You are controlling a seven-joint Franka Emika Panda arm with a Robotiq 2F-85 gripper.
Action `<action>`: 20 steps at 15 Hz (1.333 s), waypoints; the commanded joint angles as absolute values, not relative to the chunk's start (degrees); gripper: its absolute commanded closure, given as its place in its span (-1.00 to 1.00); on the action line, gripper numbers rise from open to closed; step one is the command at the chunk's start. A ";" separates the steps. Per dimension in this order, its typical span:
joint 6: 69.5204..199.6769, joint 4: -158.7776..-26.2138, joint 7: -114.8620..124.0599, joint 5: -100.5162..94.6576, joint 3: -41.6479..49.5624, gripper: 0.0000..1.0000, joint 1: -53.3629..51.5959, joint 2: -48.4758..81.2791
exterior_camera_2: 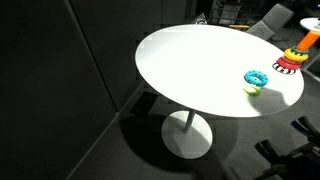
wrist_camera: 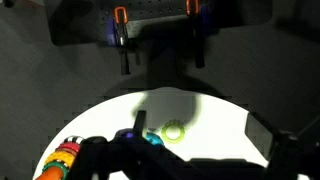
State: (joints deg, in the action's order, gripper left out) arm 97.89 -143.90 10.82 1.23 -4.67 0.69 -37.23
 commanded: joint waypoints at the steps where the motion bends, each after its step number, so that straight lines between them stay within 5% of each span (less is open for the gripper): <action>1: 97.80 -143.75 10.88 1.15 -4.52 -1.00 0.53 -37.20; 20: 97.98 -142.95 11.18 1.17 -4.15 -1.00 1.02 -35.07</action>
State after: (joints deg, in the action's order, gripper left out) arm 97.90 -143.97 10.82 1.23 -4.63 0.71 -36.63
